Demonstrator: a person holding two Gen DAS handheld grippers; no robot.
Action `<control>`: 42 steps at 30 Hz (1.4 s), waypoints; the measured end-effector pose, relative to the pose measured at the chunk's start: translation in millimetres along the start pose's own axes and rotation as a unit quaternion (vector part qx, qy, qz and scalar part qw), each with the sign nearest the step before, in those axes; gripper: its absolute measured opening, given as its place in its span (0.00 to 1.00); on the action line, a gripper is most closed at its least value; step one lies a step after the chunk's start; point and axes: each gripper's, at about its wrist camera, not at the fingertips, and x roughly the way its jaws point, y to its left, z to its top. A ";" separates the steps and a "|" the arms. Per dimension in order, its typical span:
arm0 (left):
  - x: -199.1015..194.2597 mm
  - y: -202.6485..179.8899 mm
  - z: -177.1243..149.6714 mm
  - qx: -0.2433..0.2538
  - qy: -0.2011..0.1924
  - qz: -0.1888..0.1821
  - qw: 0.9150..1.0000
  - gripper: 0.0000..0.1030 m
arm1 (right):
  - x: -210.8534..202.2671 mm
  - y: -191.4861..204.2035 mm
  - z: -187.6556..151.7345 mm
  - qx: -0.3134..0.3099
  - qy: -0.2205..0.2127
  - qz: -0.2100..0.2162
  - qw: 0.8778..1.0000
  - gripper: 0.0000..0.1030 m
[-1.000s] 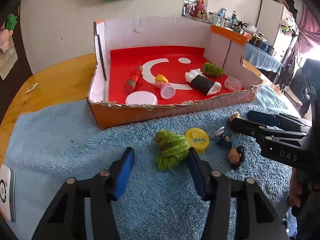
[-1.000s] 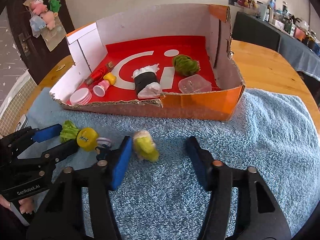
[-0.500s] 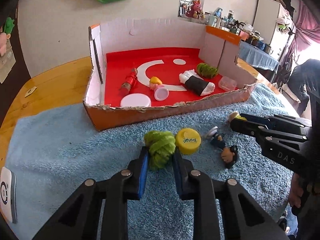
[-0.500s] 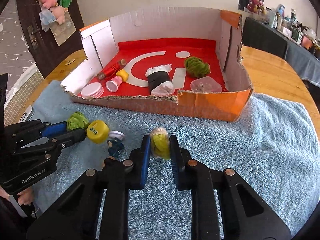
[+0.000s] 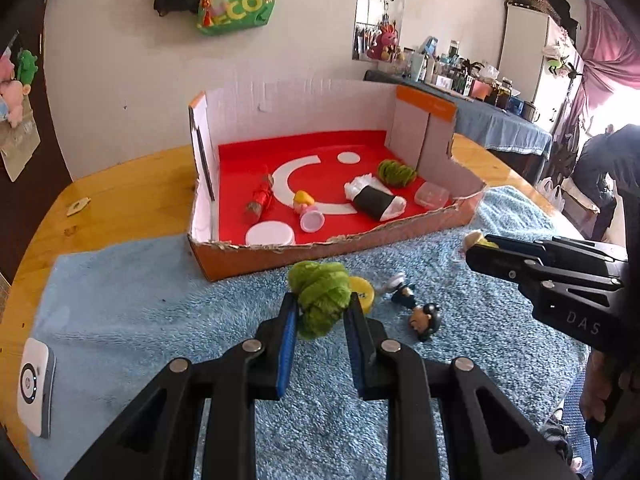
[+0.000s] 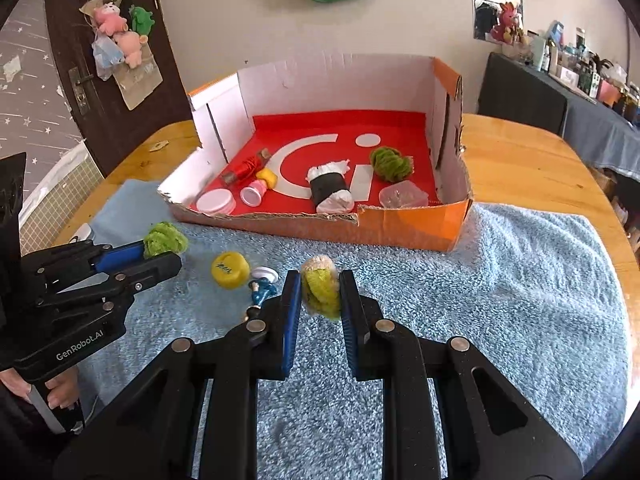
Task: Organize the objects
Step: 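Lift and carry the green yarn ball and yellow-wrapped item toward the box with both tools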
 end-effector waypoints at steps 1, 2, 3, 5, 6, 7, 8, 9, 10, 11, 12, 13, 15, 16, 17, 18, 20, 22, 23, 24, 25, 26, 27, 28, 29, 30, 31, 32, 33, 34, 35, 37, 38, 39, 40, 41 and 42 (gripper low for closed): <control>-3.5 -1.0 -0.2 0.001 -0.003 0.000 1.000 0.23 | -2.5 0.4 -0.3 0.000 -0.003 0.000 1.000 0.18; -5.0 -1.5 -0.3 0.002 -0.005 0.000 1.000 0.23 | -5.2 0.9 -0.6 0.000 -0.006 -0.001 1.000 0.18; -7.6 -2.2 -0.5 0.003 -0.008 0.001 1.000 0.23 | -7.6 1.4 -0.8 -0.001 -0.008 -0.002 1.000 0.18; -13.1 -3.2 -0.7 0.004 -0.013 0.002 1.000 0.23 | -11.5 2.2 -1.5 -0.001 -0.011 -0.003 1.000 0.18; -15.2 -3.9 -0.3 0.004 -0.016 0.002 1.000 0.23 | -13.3 3.1 -1.8 -0.002 -0.012 -0.003 1.000 0.18; -17.8 -4.3 -0.2 0.004 -0.019 0.003 1.000 0.23 | -15.5 4.0 -1.9 -0.003 -0.015 -0.005 1.000 0.18; -20.2 -4.6 0.0 0.005 -0.022 0.004 1.000 0.23 | -17.0 5.0 -1.7 -0.004 -0.017 -0.005 1.000 0.18; -21.7 -4.6 -0.3 0.005 -0.024 0.004 1.000 0.23 | -18.6 5.4 -1.6 -0.005 -0.018 -0.005 1.000 0.18; -24.2 -4.8 -0.2 0.005 -0.027 0.004 1.000 0.23 | -20.3 5.8 -1.6 -0.006 -0.020 -0.006 1.000 0.18; -25.8 -5.5 -0.2 0.005 -0.029 0.004 1.000 0.23 | -22.0 6.6 -1.4 -0.006 -0.022 -0.006 1.000 0.18; -27.5 -6.0 -0.4 0.005 -0.031 0.005 1.000 0.23 | -23.4 7.3 -1.2 -0.007 -0.023 -0.006 1.000 0.18; -29.3 -6.2 -0.4 0.005 -0.033 0.004 0.999 0.23 | -24.4 8.0 -1.0 -0.008 -0.024 -0.006 1.000 0.18; -31.9 -7.1 -0.4 0.007 -0.037 0.004 0.999 0.23 | -26.4 9.7 -0.6 -0.010 -0.026 -0.007 1.000 0.18; -33.6 -7.1 -0.3 0.008 -0.039 0.004 0.999 0.23 | -27.5 10.3 -0.5 -0.010 -0.028 -0.007 1.000 0.18; -34.8 -7.0 -0.2 0.008 -0.040 0.004 0.999 0.23 | -28.3 11.1 -0.4 -0.011 -0.028 -0.007 1.000 0.18; -36.1 -6.7 -0.1 0.008 -0.041 0.004 0.999 0.23 | -28.6 11.9 -0.2 -0.013 -0.029 -0.008 0.999 0.18; -38.0 -5.9 0.7 0.008 -0.044 0.004 0.999 0.23 | -28.9 13.1 0.3 -0.014 -0.029 -0.007 0.999 0.18; -39.6 -5.1 1.9 0.007 -0.047 0.004 0.999 0.23 | -28.3 14.3 0.8 -0.016 -0.030 -0.008 0.999 0.18; -39.8 -4.6 3.0 0.007 -0.047 0.004 0.999 0.23 | -28.2 14.5 1.5 -0.016 -0.030 -0.008 0.999 0.18; -40.5 -4.3 4.4 0.008 -0.049 0.004 0.999 0.23 | -27.8 14.9 2.8 -0.017 -0.031 -0.008 0.999 0.18; -41.1 -4.1 6.1 0.009 -0.051 0.004 0.999 0.23 | -27.8 15.2 4.1 -0.018 -0.031 -0.008 0.999 0.18; -40.3 -4.5 7.7 0.010 -0.052 0.003 0.999 0.23 | -27.9 15.3 5.7 -0.019 -0.032 -0.009 0.999 0.18; -40.7 -4.6 11.2 0.013 -0.055 0.002 0.998 0.23 | -27.4 15.6 8.8 -0.021 -0.032 -0.010 0.999 0.18; -40.9 -4.7 13.4 0.015 -0.057 0.003 0.998 0.23 | -27.7 15.1 11.4 -0.022 -0.034 -0.010 0.999 0.18; -41.0 -4.6 16.4 0.016 -0.059 0.002 0.998 0.23 | -27.6 14.9 14.7 -0.023 -0.036 -0.011 0.999 0.18; -40.6 -4.1 19.9 0.017 -0.060 0.001 0.998 0.23 | -27.1 14.6 18.7 -0.025 -0.037 -0.012 0.999 0.18; -39.9 -3.8 24.1 0.017 -0.062 -0.001 0.998 0.23 | -25.8 14.1 23.6 -0.027 -0.038 -0.011 0.999 0.18; -38.8 -3.5 28.0 0.019 -0.062 -0.002 0.998 0.23 | -24.3 13.3 27.7 -0.028 -0.038 -0.011 0.999 0.18; -37.1 -3.3 32.5 0.020 -0.062 -0.003 0.998 0.23 | -22.0 12.3 32.7 -0.029 -0.037 -0.012 0.999 0.18; -34.4 -3.0 38.9 0.022 -0.063 -0.004 0.998 0.23 | -18.8 11.3 38.5 -0.031 -0.035 -0.012 0.999 0.18; -32.4 -3.2 42.5 0.024 -0.062 -0.006 0.998 0.23 | -15.2 10.3 45.2 -0.033 -0.033 -0.011 0.999 0.18; -24.5 -3.9 55.1 0.031 -0.058 -0.010 0.998 0.23 | -4.6 7.8 60.4 -0.041 -0.026 -0.014 0.999 0.18; -20.5 -4.3 60.4 0.034 -0.056 -0.010 0.998 0.23 | 0.7 6.7 67.4 -0.045 -0.023 -0.019 0.999 0.18; -15.9 -4.7 66.7 0.036 -0.051 -0.010 0.998 0.23 | 7.5 5.7 75.6 -0.050 -0.017 -0.021 0.998 0.18; -10.7 -5.8 74.5 0.041 -0.048 -0.014 0.998 0.23 | 15.6 4.2 84.6 -0.054 -0.009 -0.022 0.998 0.18; -6.4 -6.9 80.2 0.046 -0.045 -0.016 0.998 0.23 | 22.8 2.0 92.2 -0.055 -0.004 -0.026 0.998 0.18; -0.1 -7.4 87.4 0.050 -0.038 -0.015 0.998 0.23 | 31.8 0.1 102.1 -0.058 0.005 -0.030 0.998 0.18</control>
